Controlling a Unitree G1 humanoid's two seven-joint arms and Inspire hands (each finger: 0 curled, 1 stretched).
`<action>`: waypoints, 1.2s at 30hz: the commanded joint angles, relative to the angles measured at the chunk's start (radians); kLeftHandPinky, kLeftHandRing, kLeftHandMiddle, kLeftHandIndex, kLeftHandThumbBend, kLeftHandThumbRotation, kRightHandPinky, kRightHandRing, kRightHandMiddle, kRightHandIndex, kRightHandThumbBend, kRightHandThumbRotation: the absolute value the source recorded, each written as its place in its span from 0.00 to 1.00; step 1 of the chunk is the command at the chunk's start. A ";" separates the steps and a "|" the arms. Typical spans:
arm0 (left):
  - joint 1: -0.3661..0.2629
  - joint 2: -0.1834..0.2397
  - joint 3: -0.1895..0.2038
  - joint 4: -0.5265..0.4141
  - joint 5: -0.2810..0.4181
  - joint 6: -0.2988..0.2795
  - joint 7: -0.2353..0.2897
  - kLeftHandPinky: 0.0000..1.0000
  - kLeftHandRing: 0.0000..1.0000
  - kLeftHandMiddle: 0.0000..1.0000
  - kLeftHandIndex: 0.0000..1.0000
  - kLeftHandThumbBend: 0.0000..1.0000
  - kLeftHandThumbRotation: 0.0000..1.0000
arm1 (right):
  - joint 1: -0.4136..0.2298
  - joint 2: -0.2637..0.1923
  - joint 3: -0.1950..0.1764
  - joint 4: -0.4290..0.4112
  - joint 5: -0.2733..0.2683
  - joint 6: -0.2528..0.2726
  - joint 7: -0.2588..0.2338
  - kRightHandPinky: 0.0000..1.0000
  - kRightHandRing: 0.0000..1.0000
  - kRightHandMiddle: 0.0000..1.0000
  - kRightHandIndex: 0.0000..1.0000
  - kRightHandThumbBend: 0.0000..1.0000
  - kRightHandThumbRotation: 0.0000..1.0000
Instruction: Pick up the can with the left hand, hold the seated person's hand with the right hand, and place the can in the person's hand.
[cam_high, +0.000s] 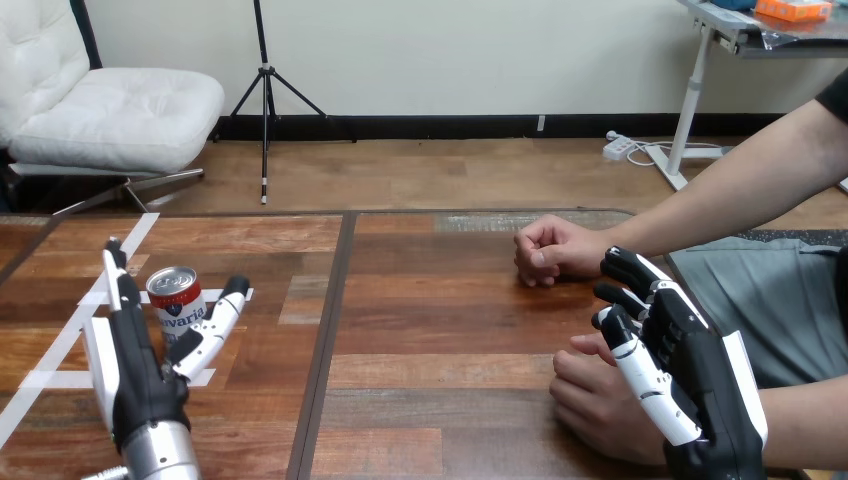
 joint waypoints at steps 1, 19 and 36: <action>-0.081 0.023 -0.011 0.003 0.024 0.005 0.026 0.99 1.00 1.00 1.00 0.63 0.22 | -0.063 -0.008 -0.006 -0.027 -0.003 -0.022 -0.004 0.75 0.84 0.87 0.85 0.55 0.62; -0.099 0.024 -0.020 0.000 0.041 0.051 0.064 0.96 0.99 0.99 0.99 0.60 0.17 | -0.064 -0.003 -0.007 -0.032 0.003 -0.014 -0.004 0.74 0.83 0.87 0.85 0.53 0.61; -0.118 0.023 -0.019 0.038 0.038 0.079 0.081 0.90 0.94 0.96 0.93 0.61 0.11 | -0.068 -0.005 -0.009 -0.038 -0.010 -0.014 -0.012 0.74 0.83 0.87 0.85 0.53 0.61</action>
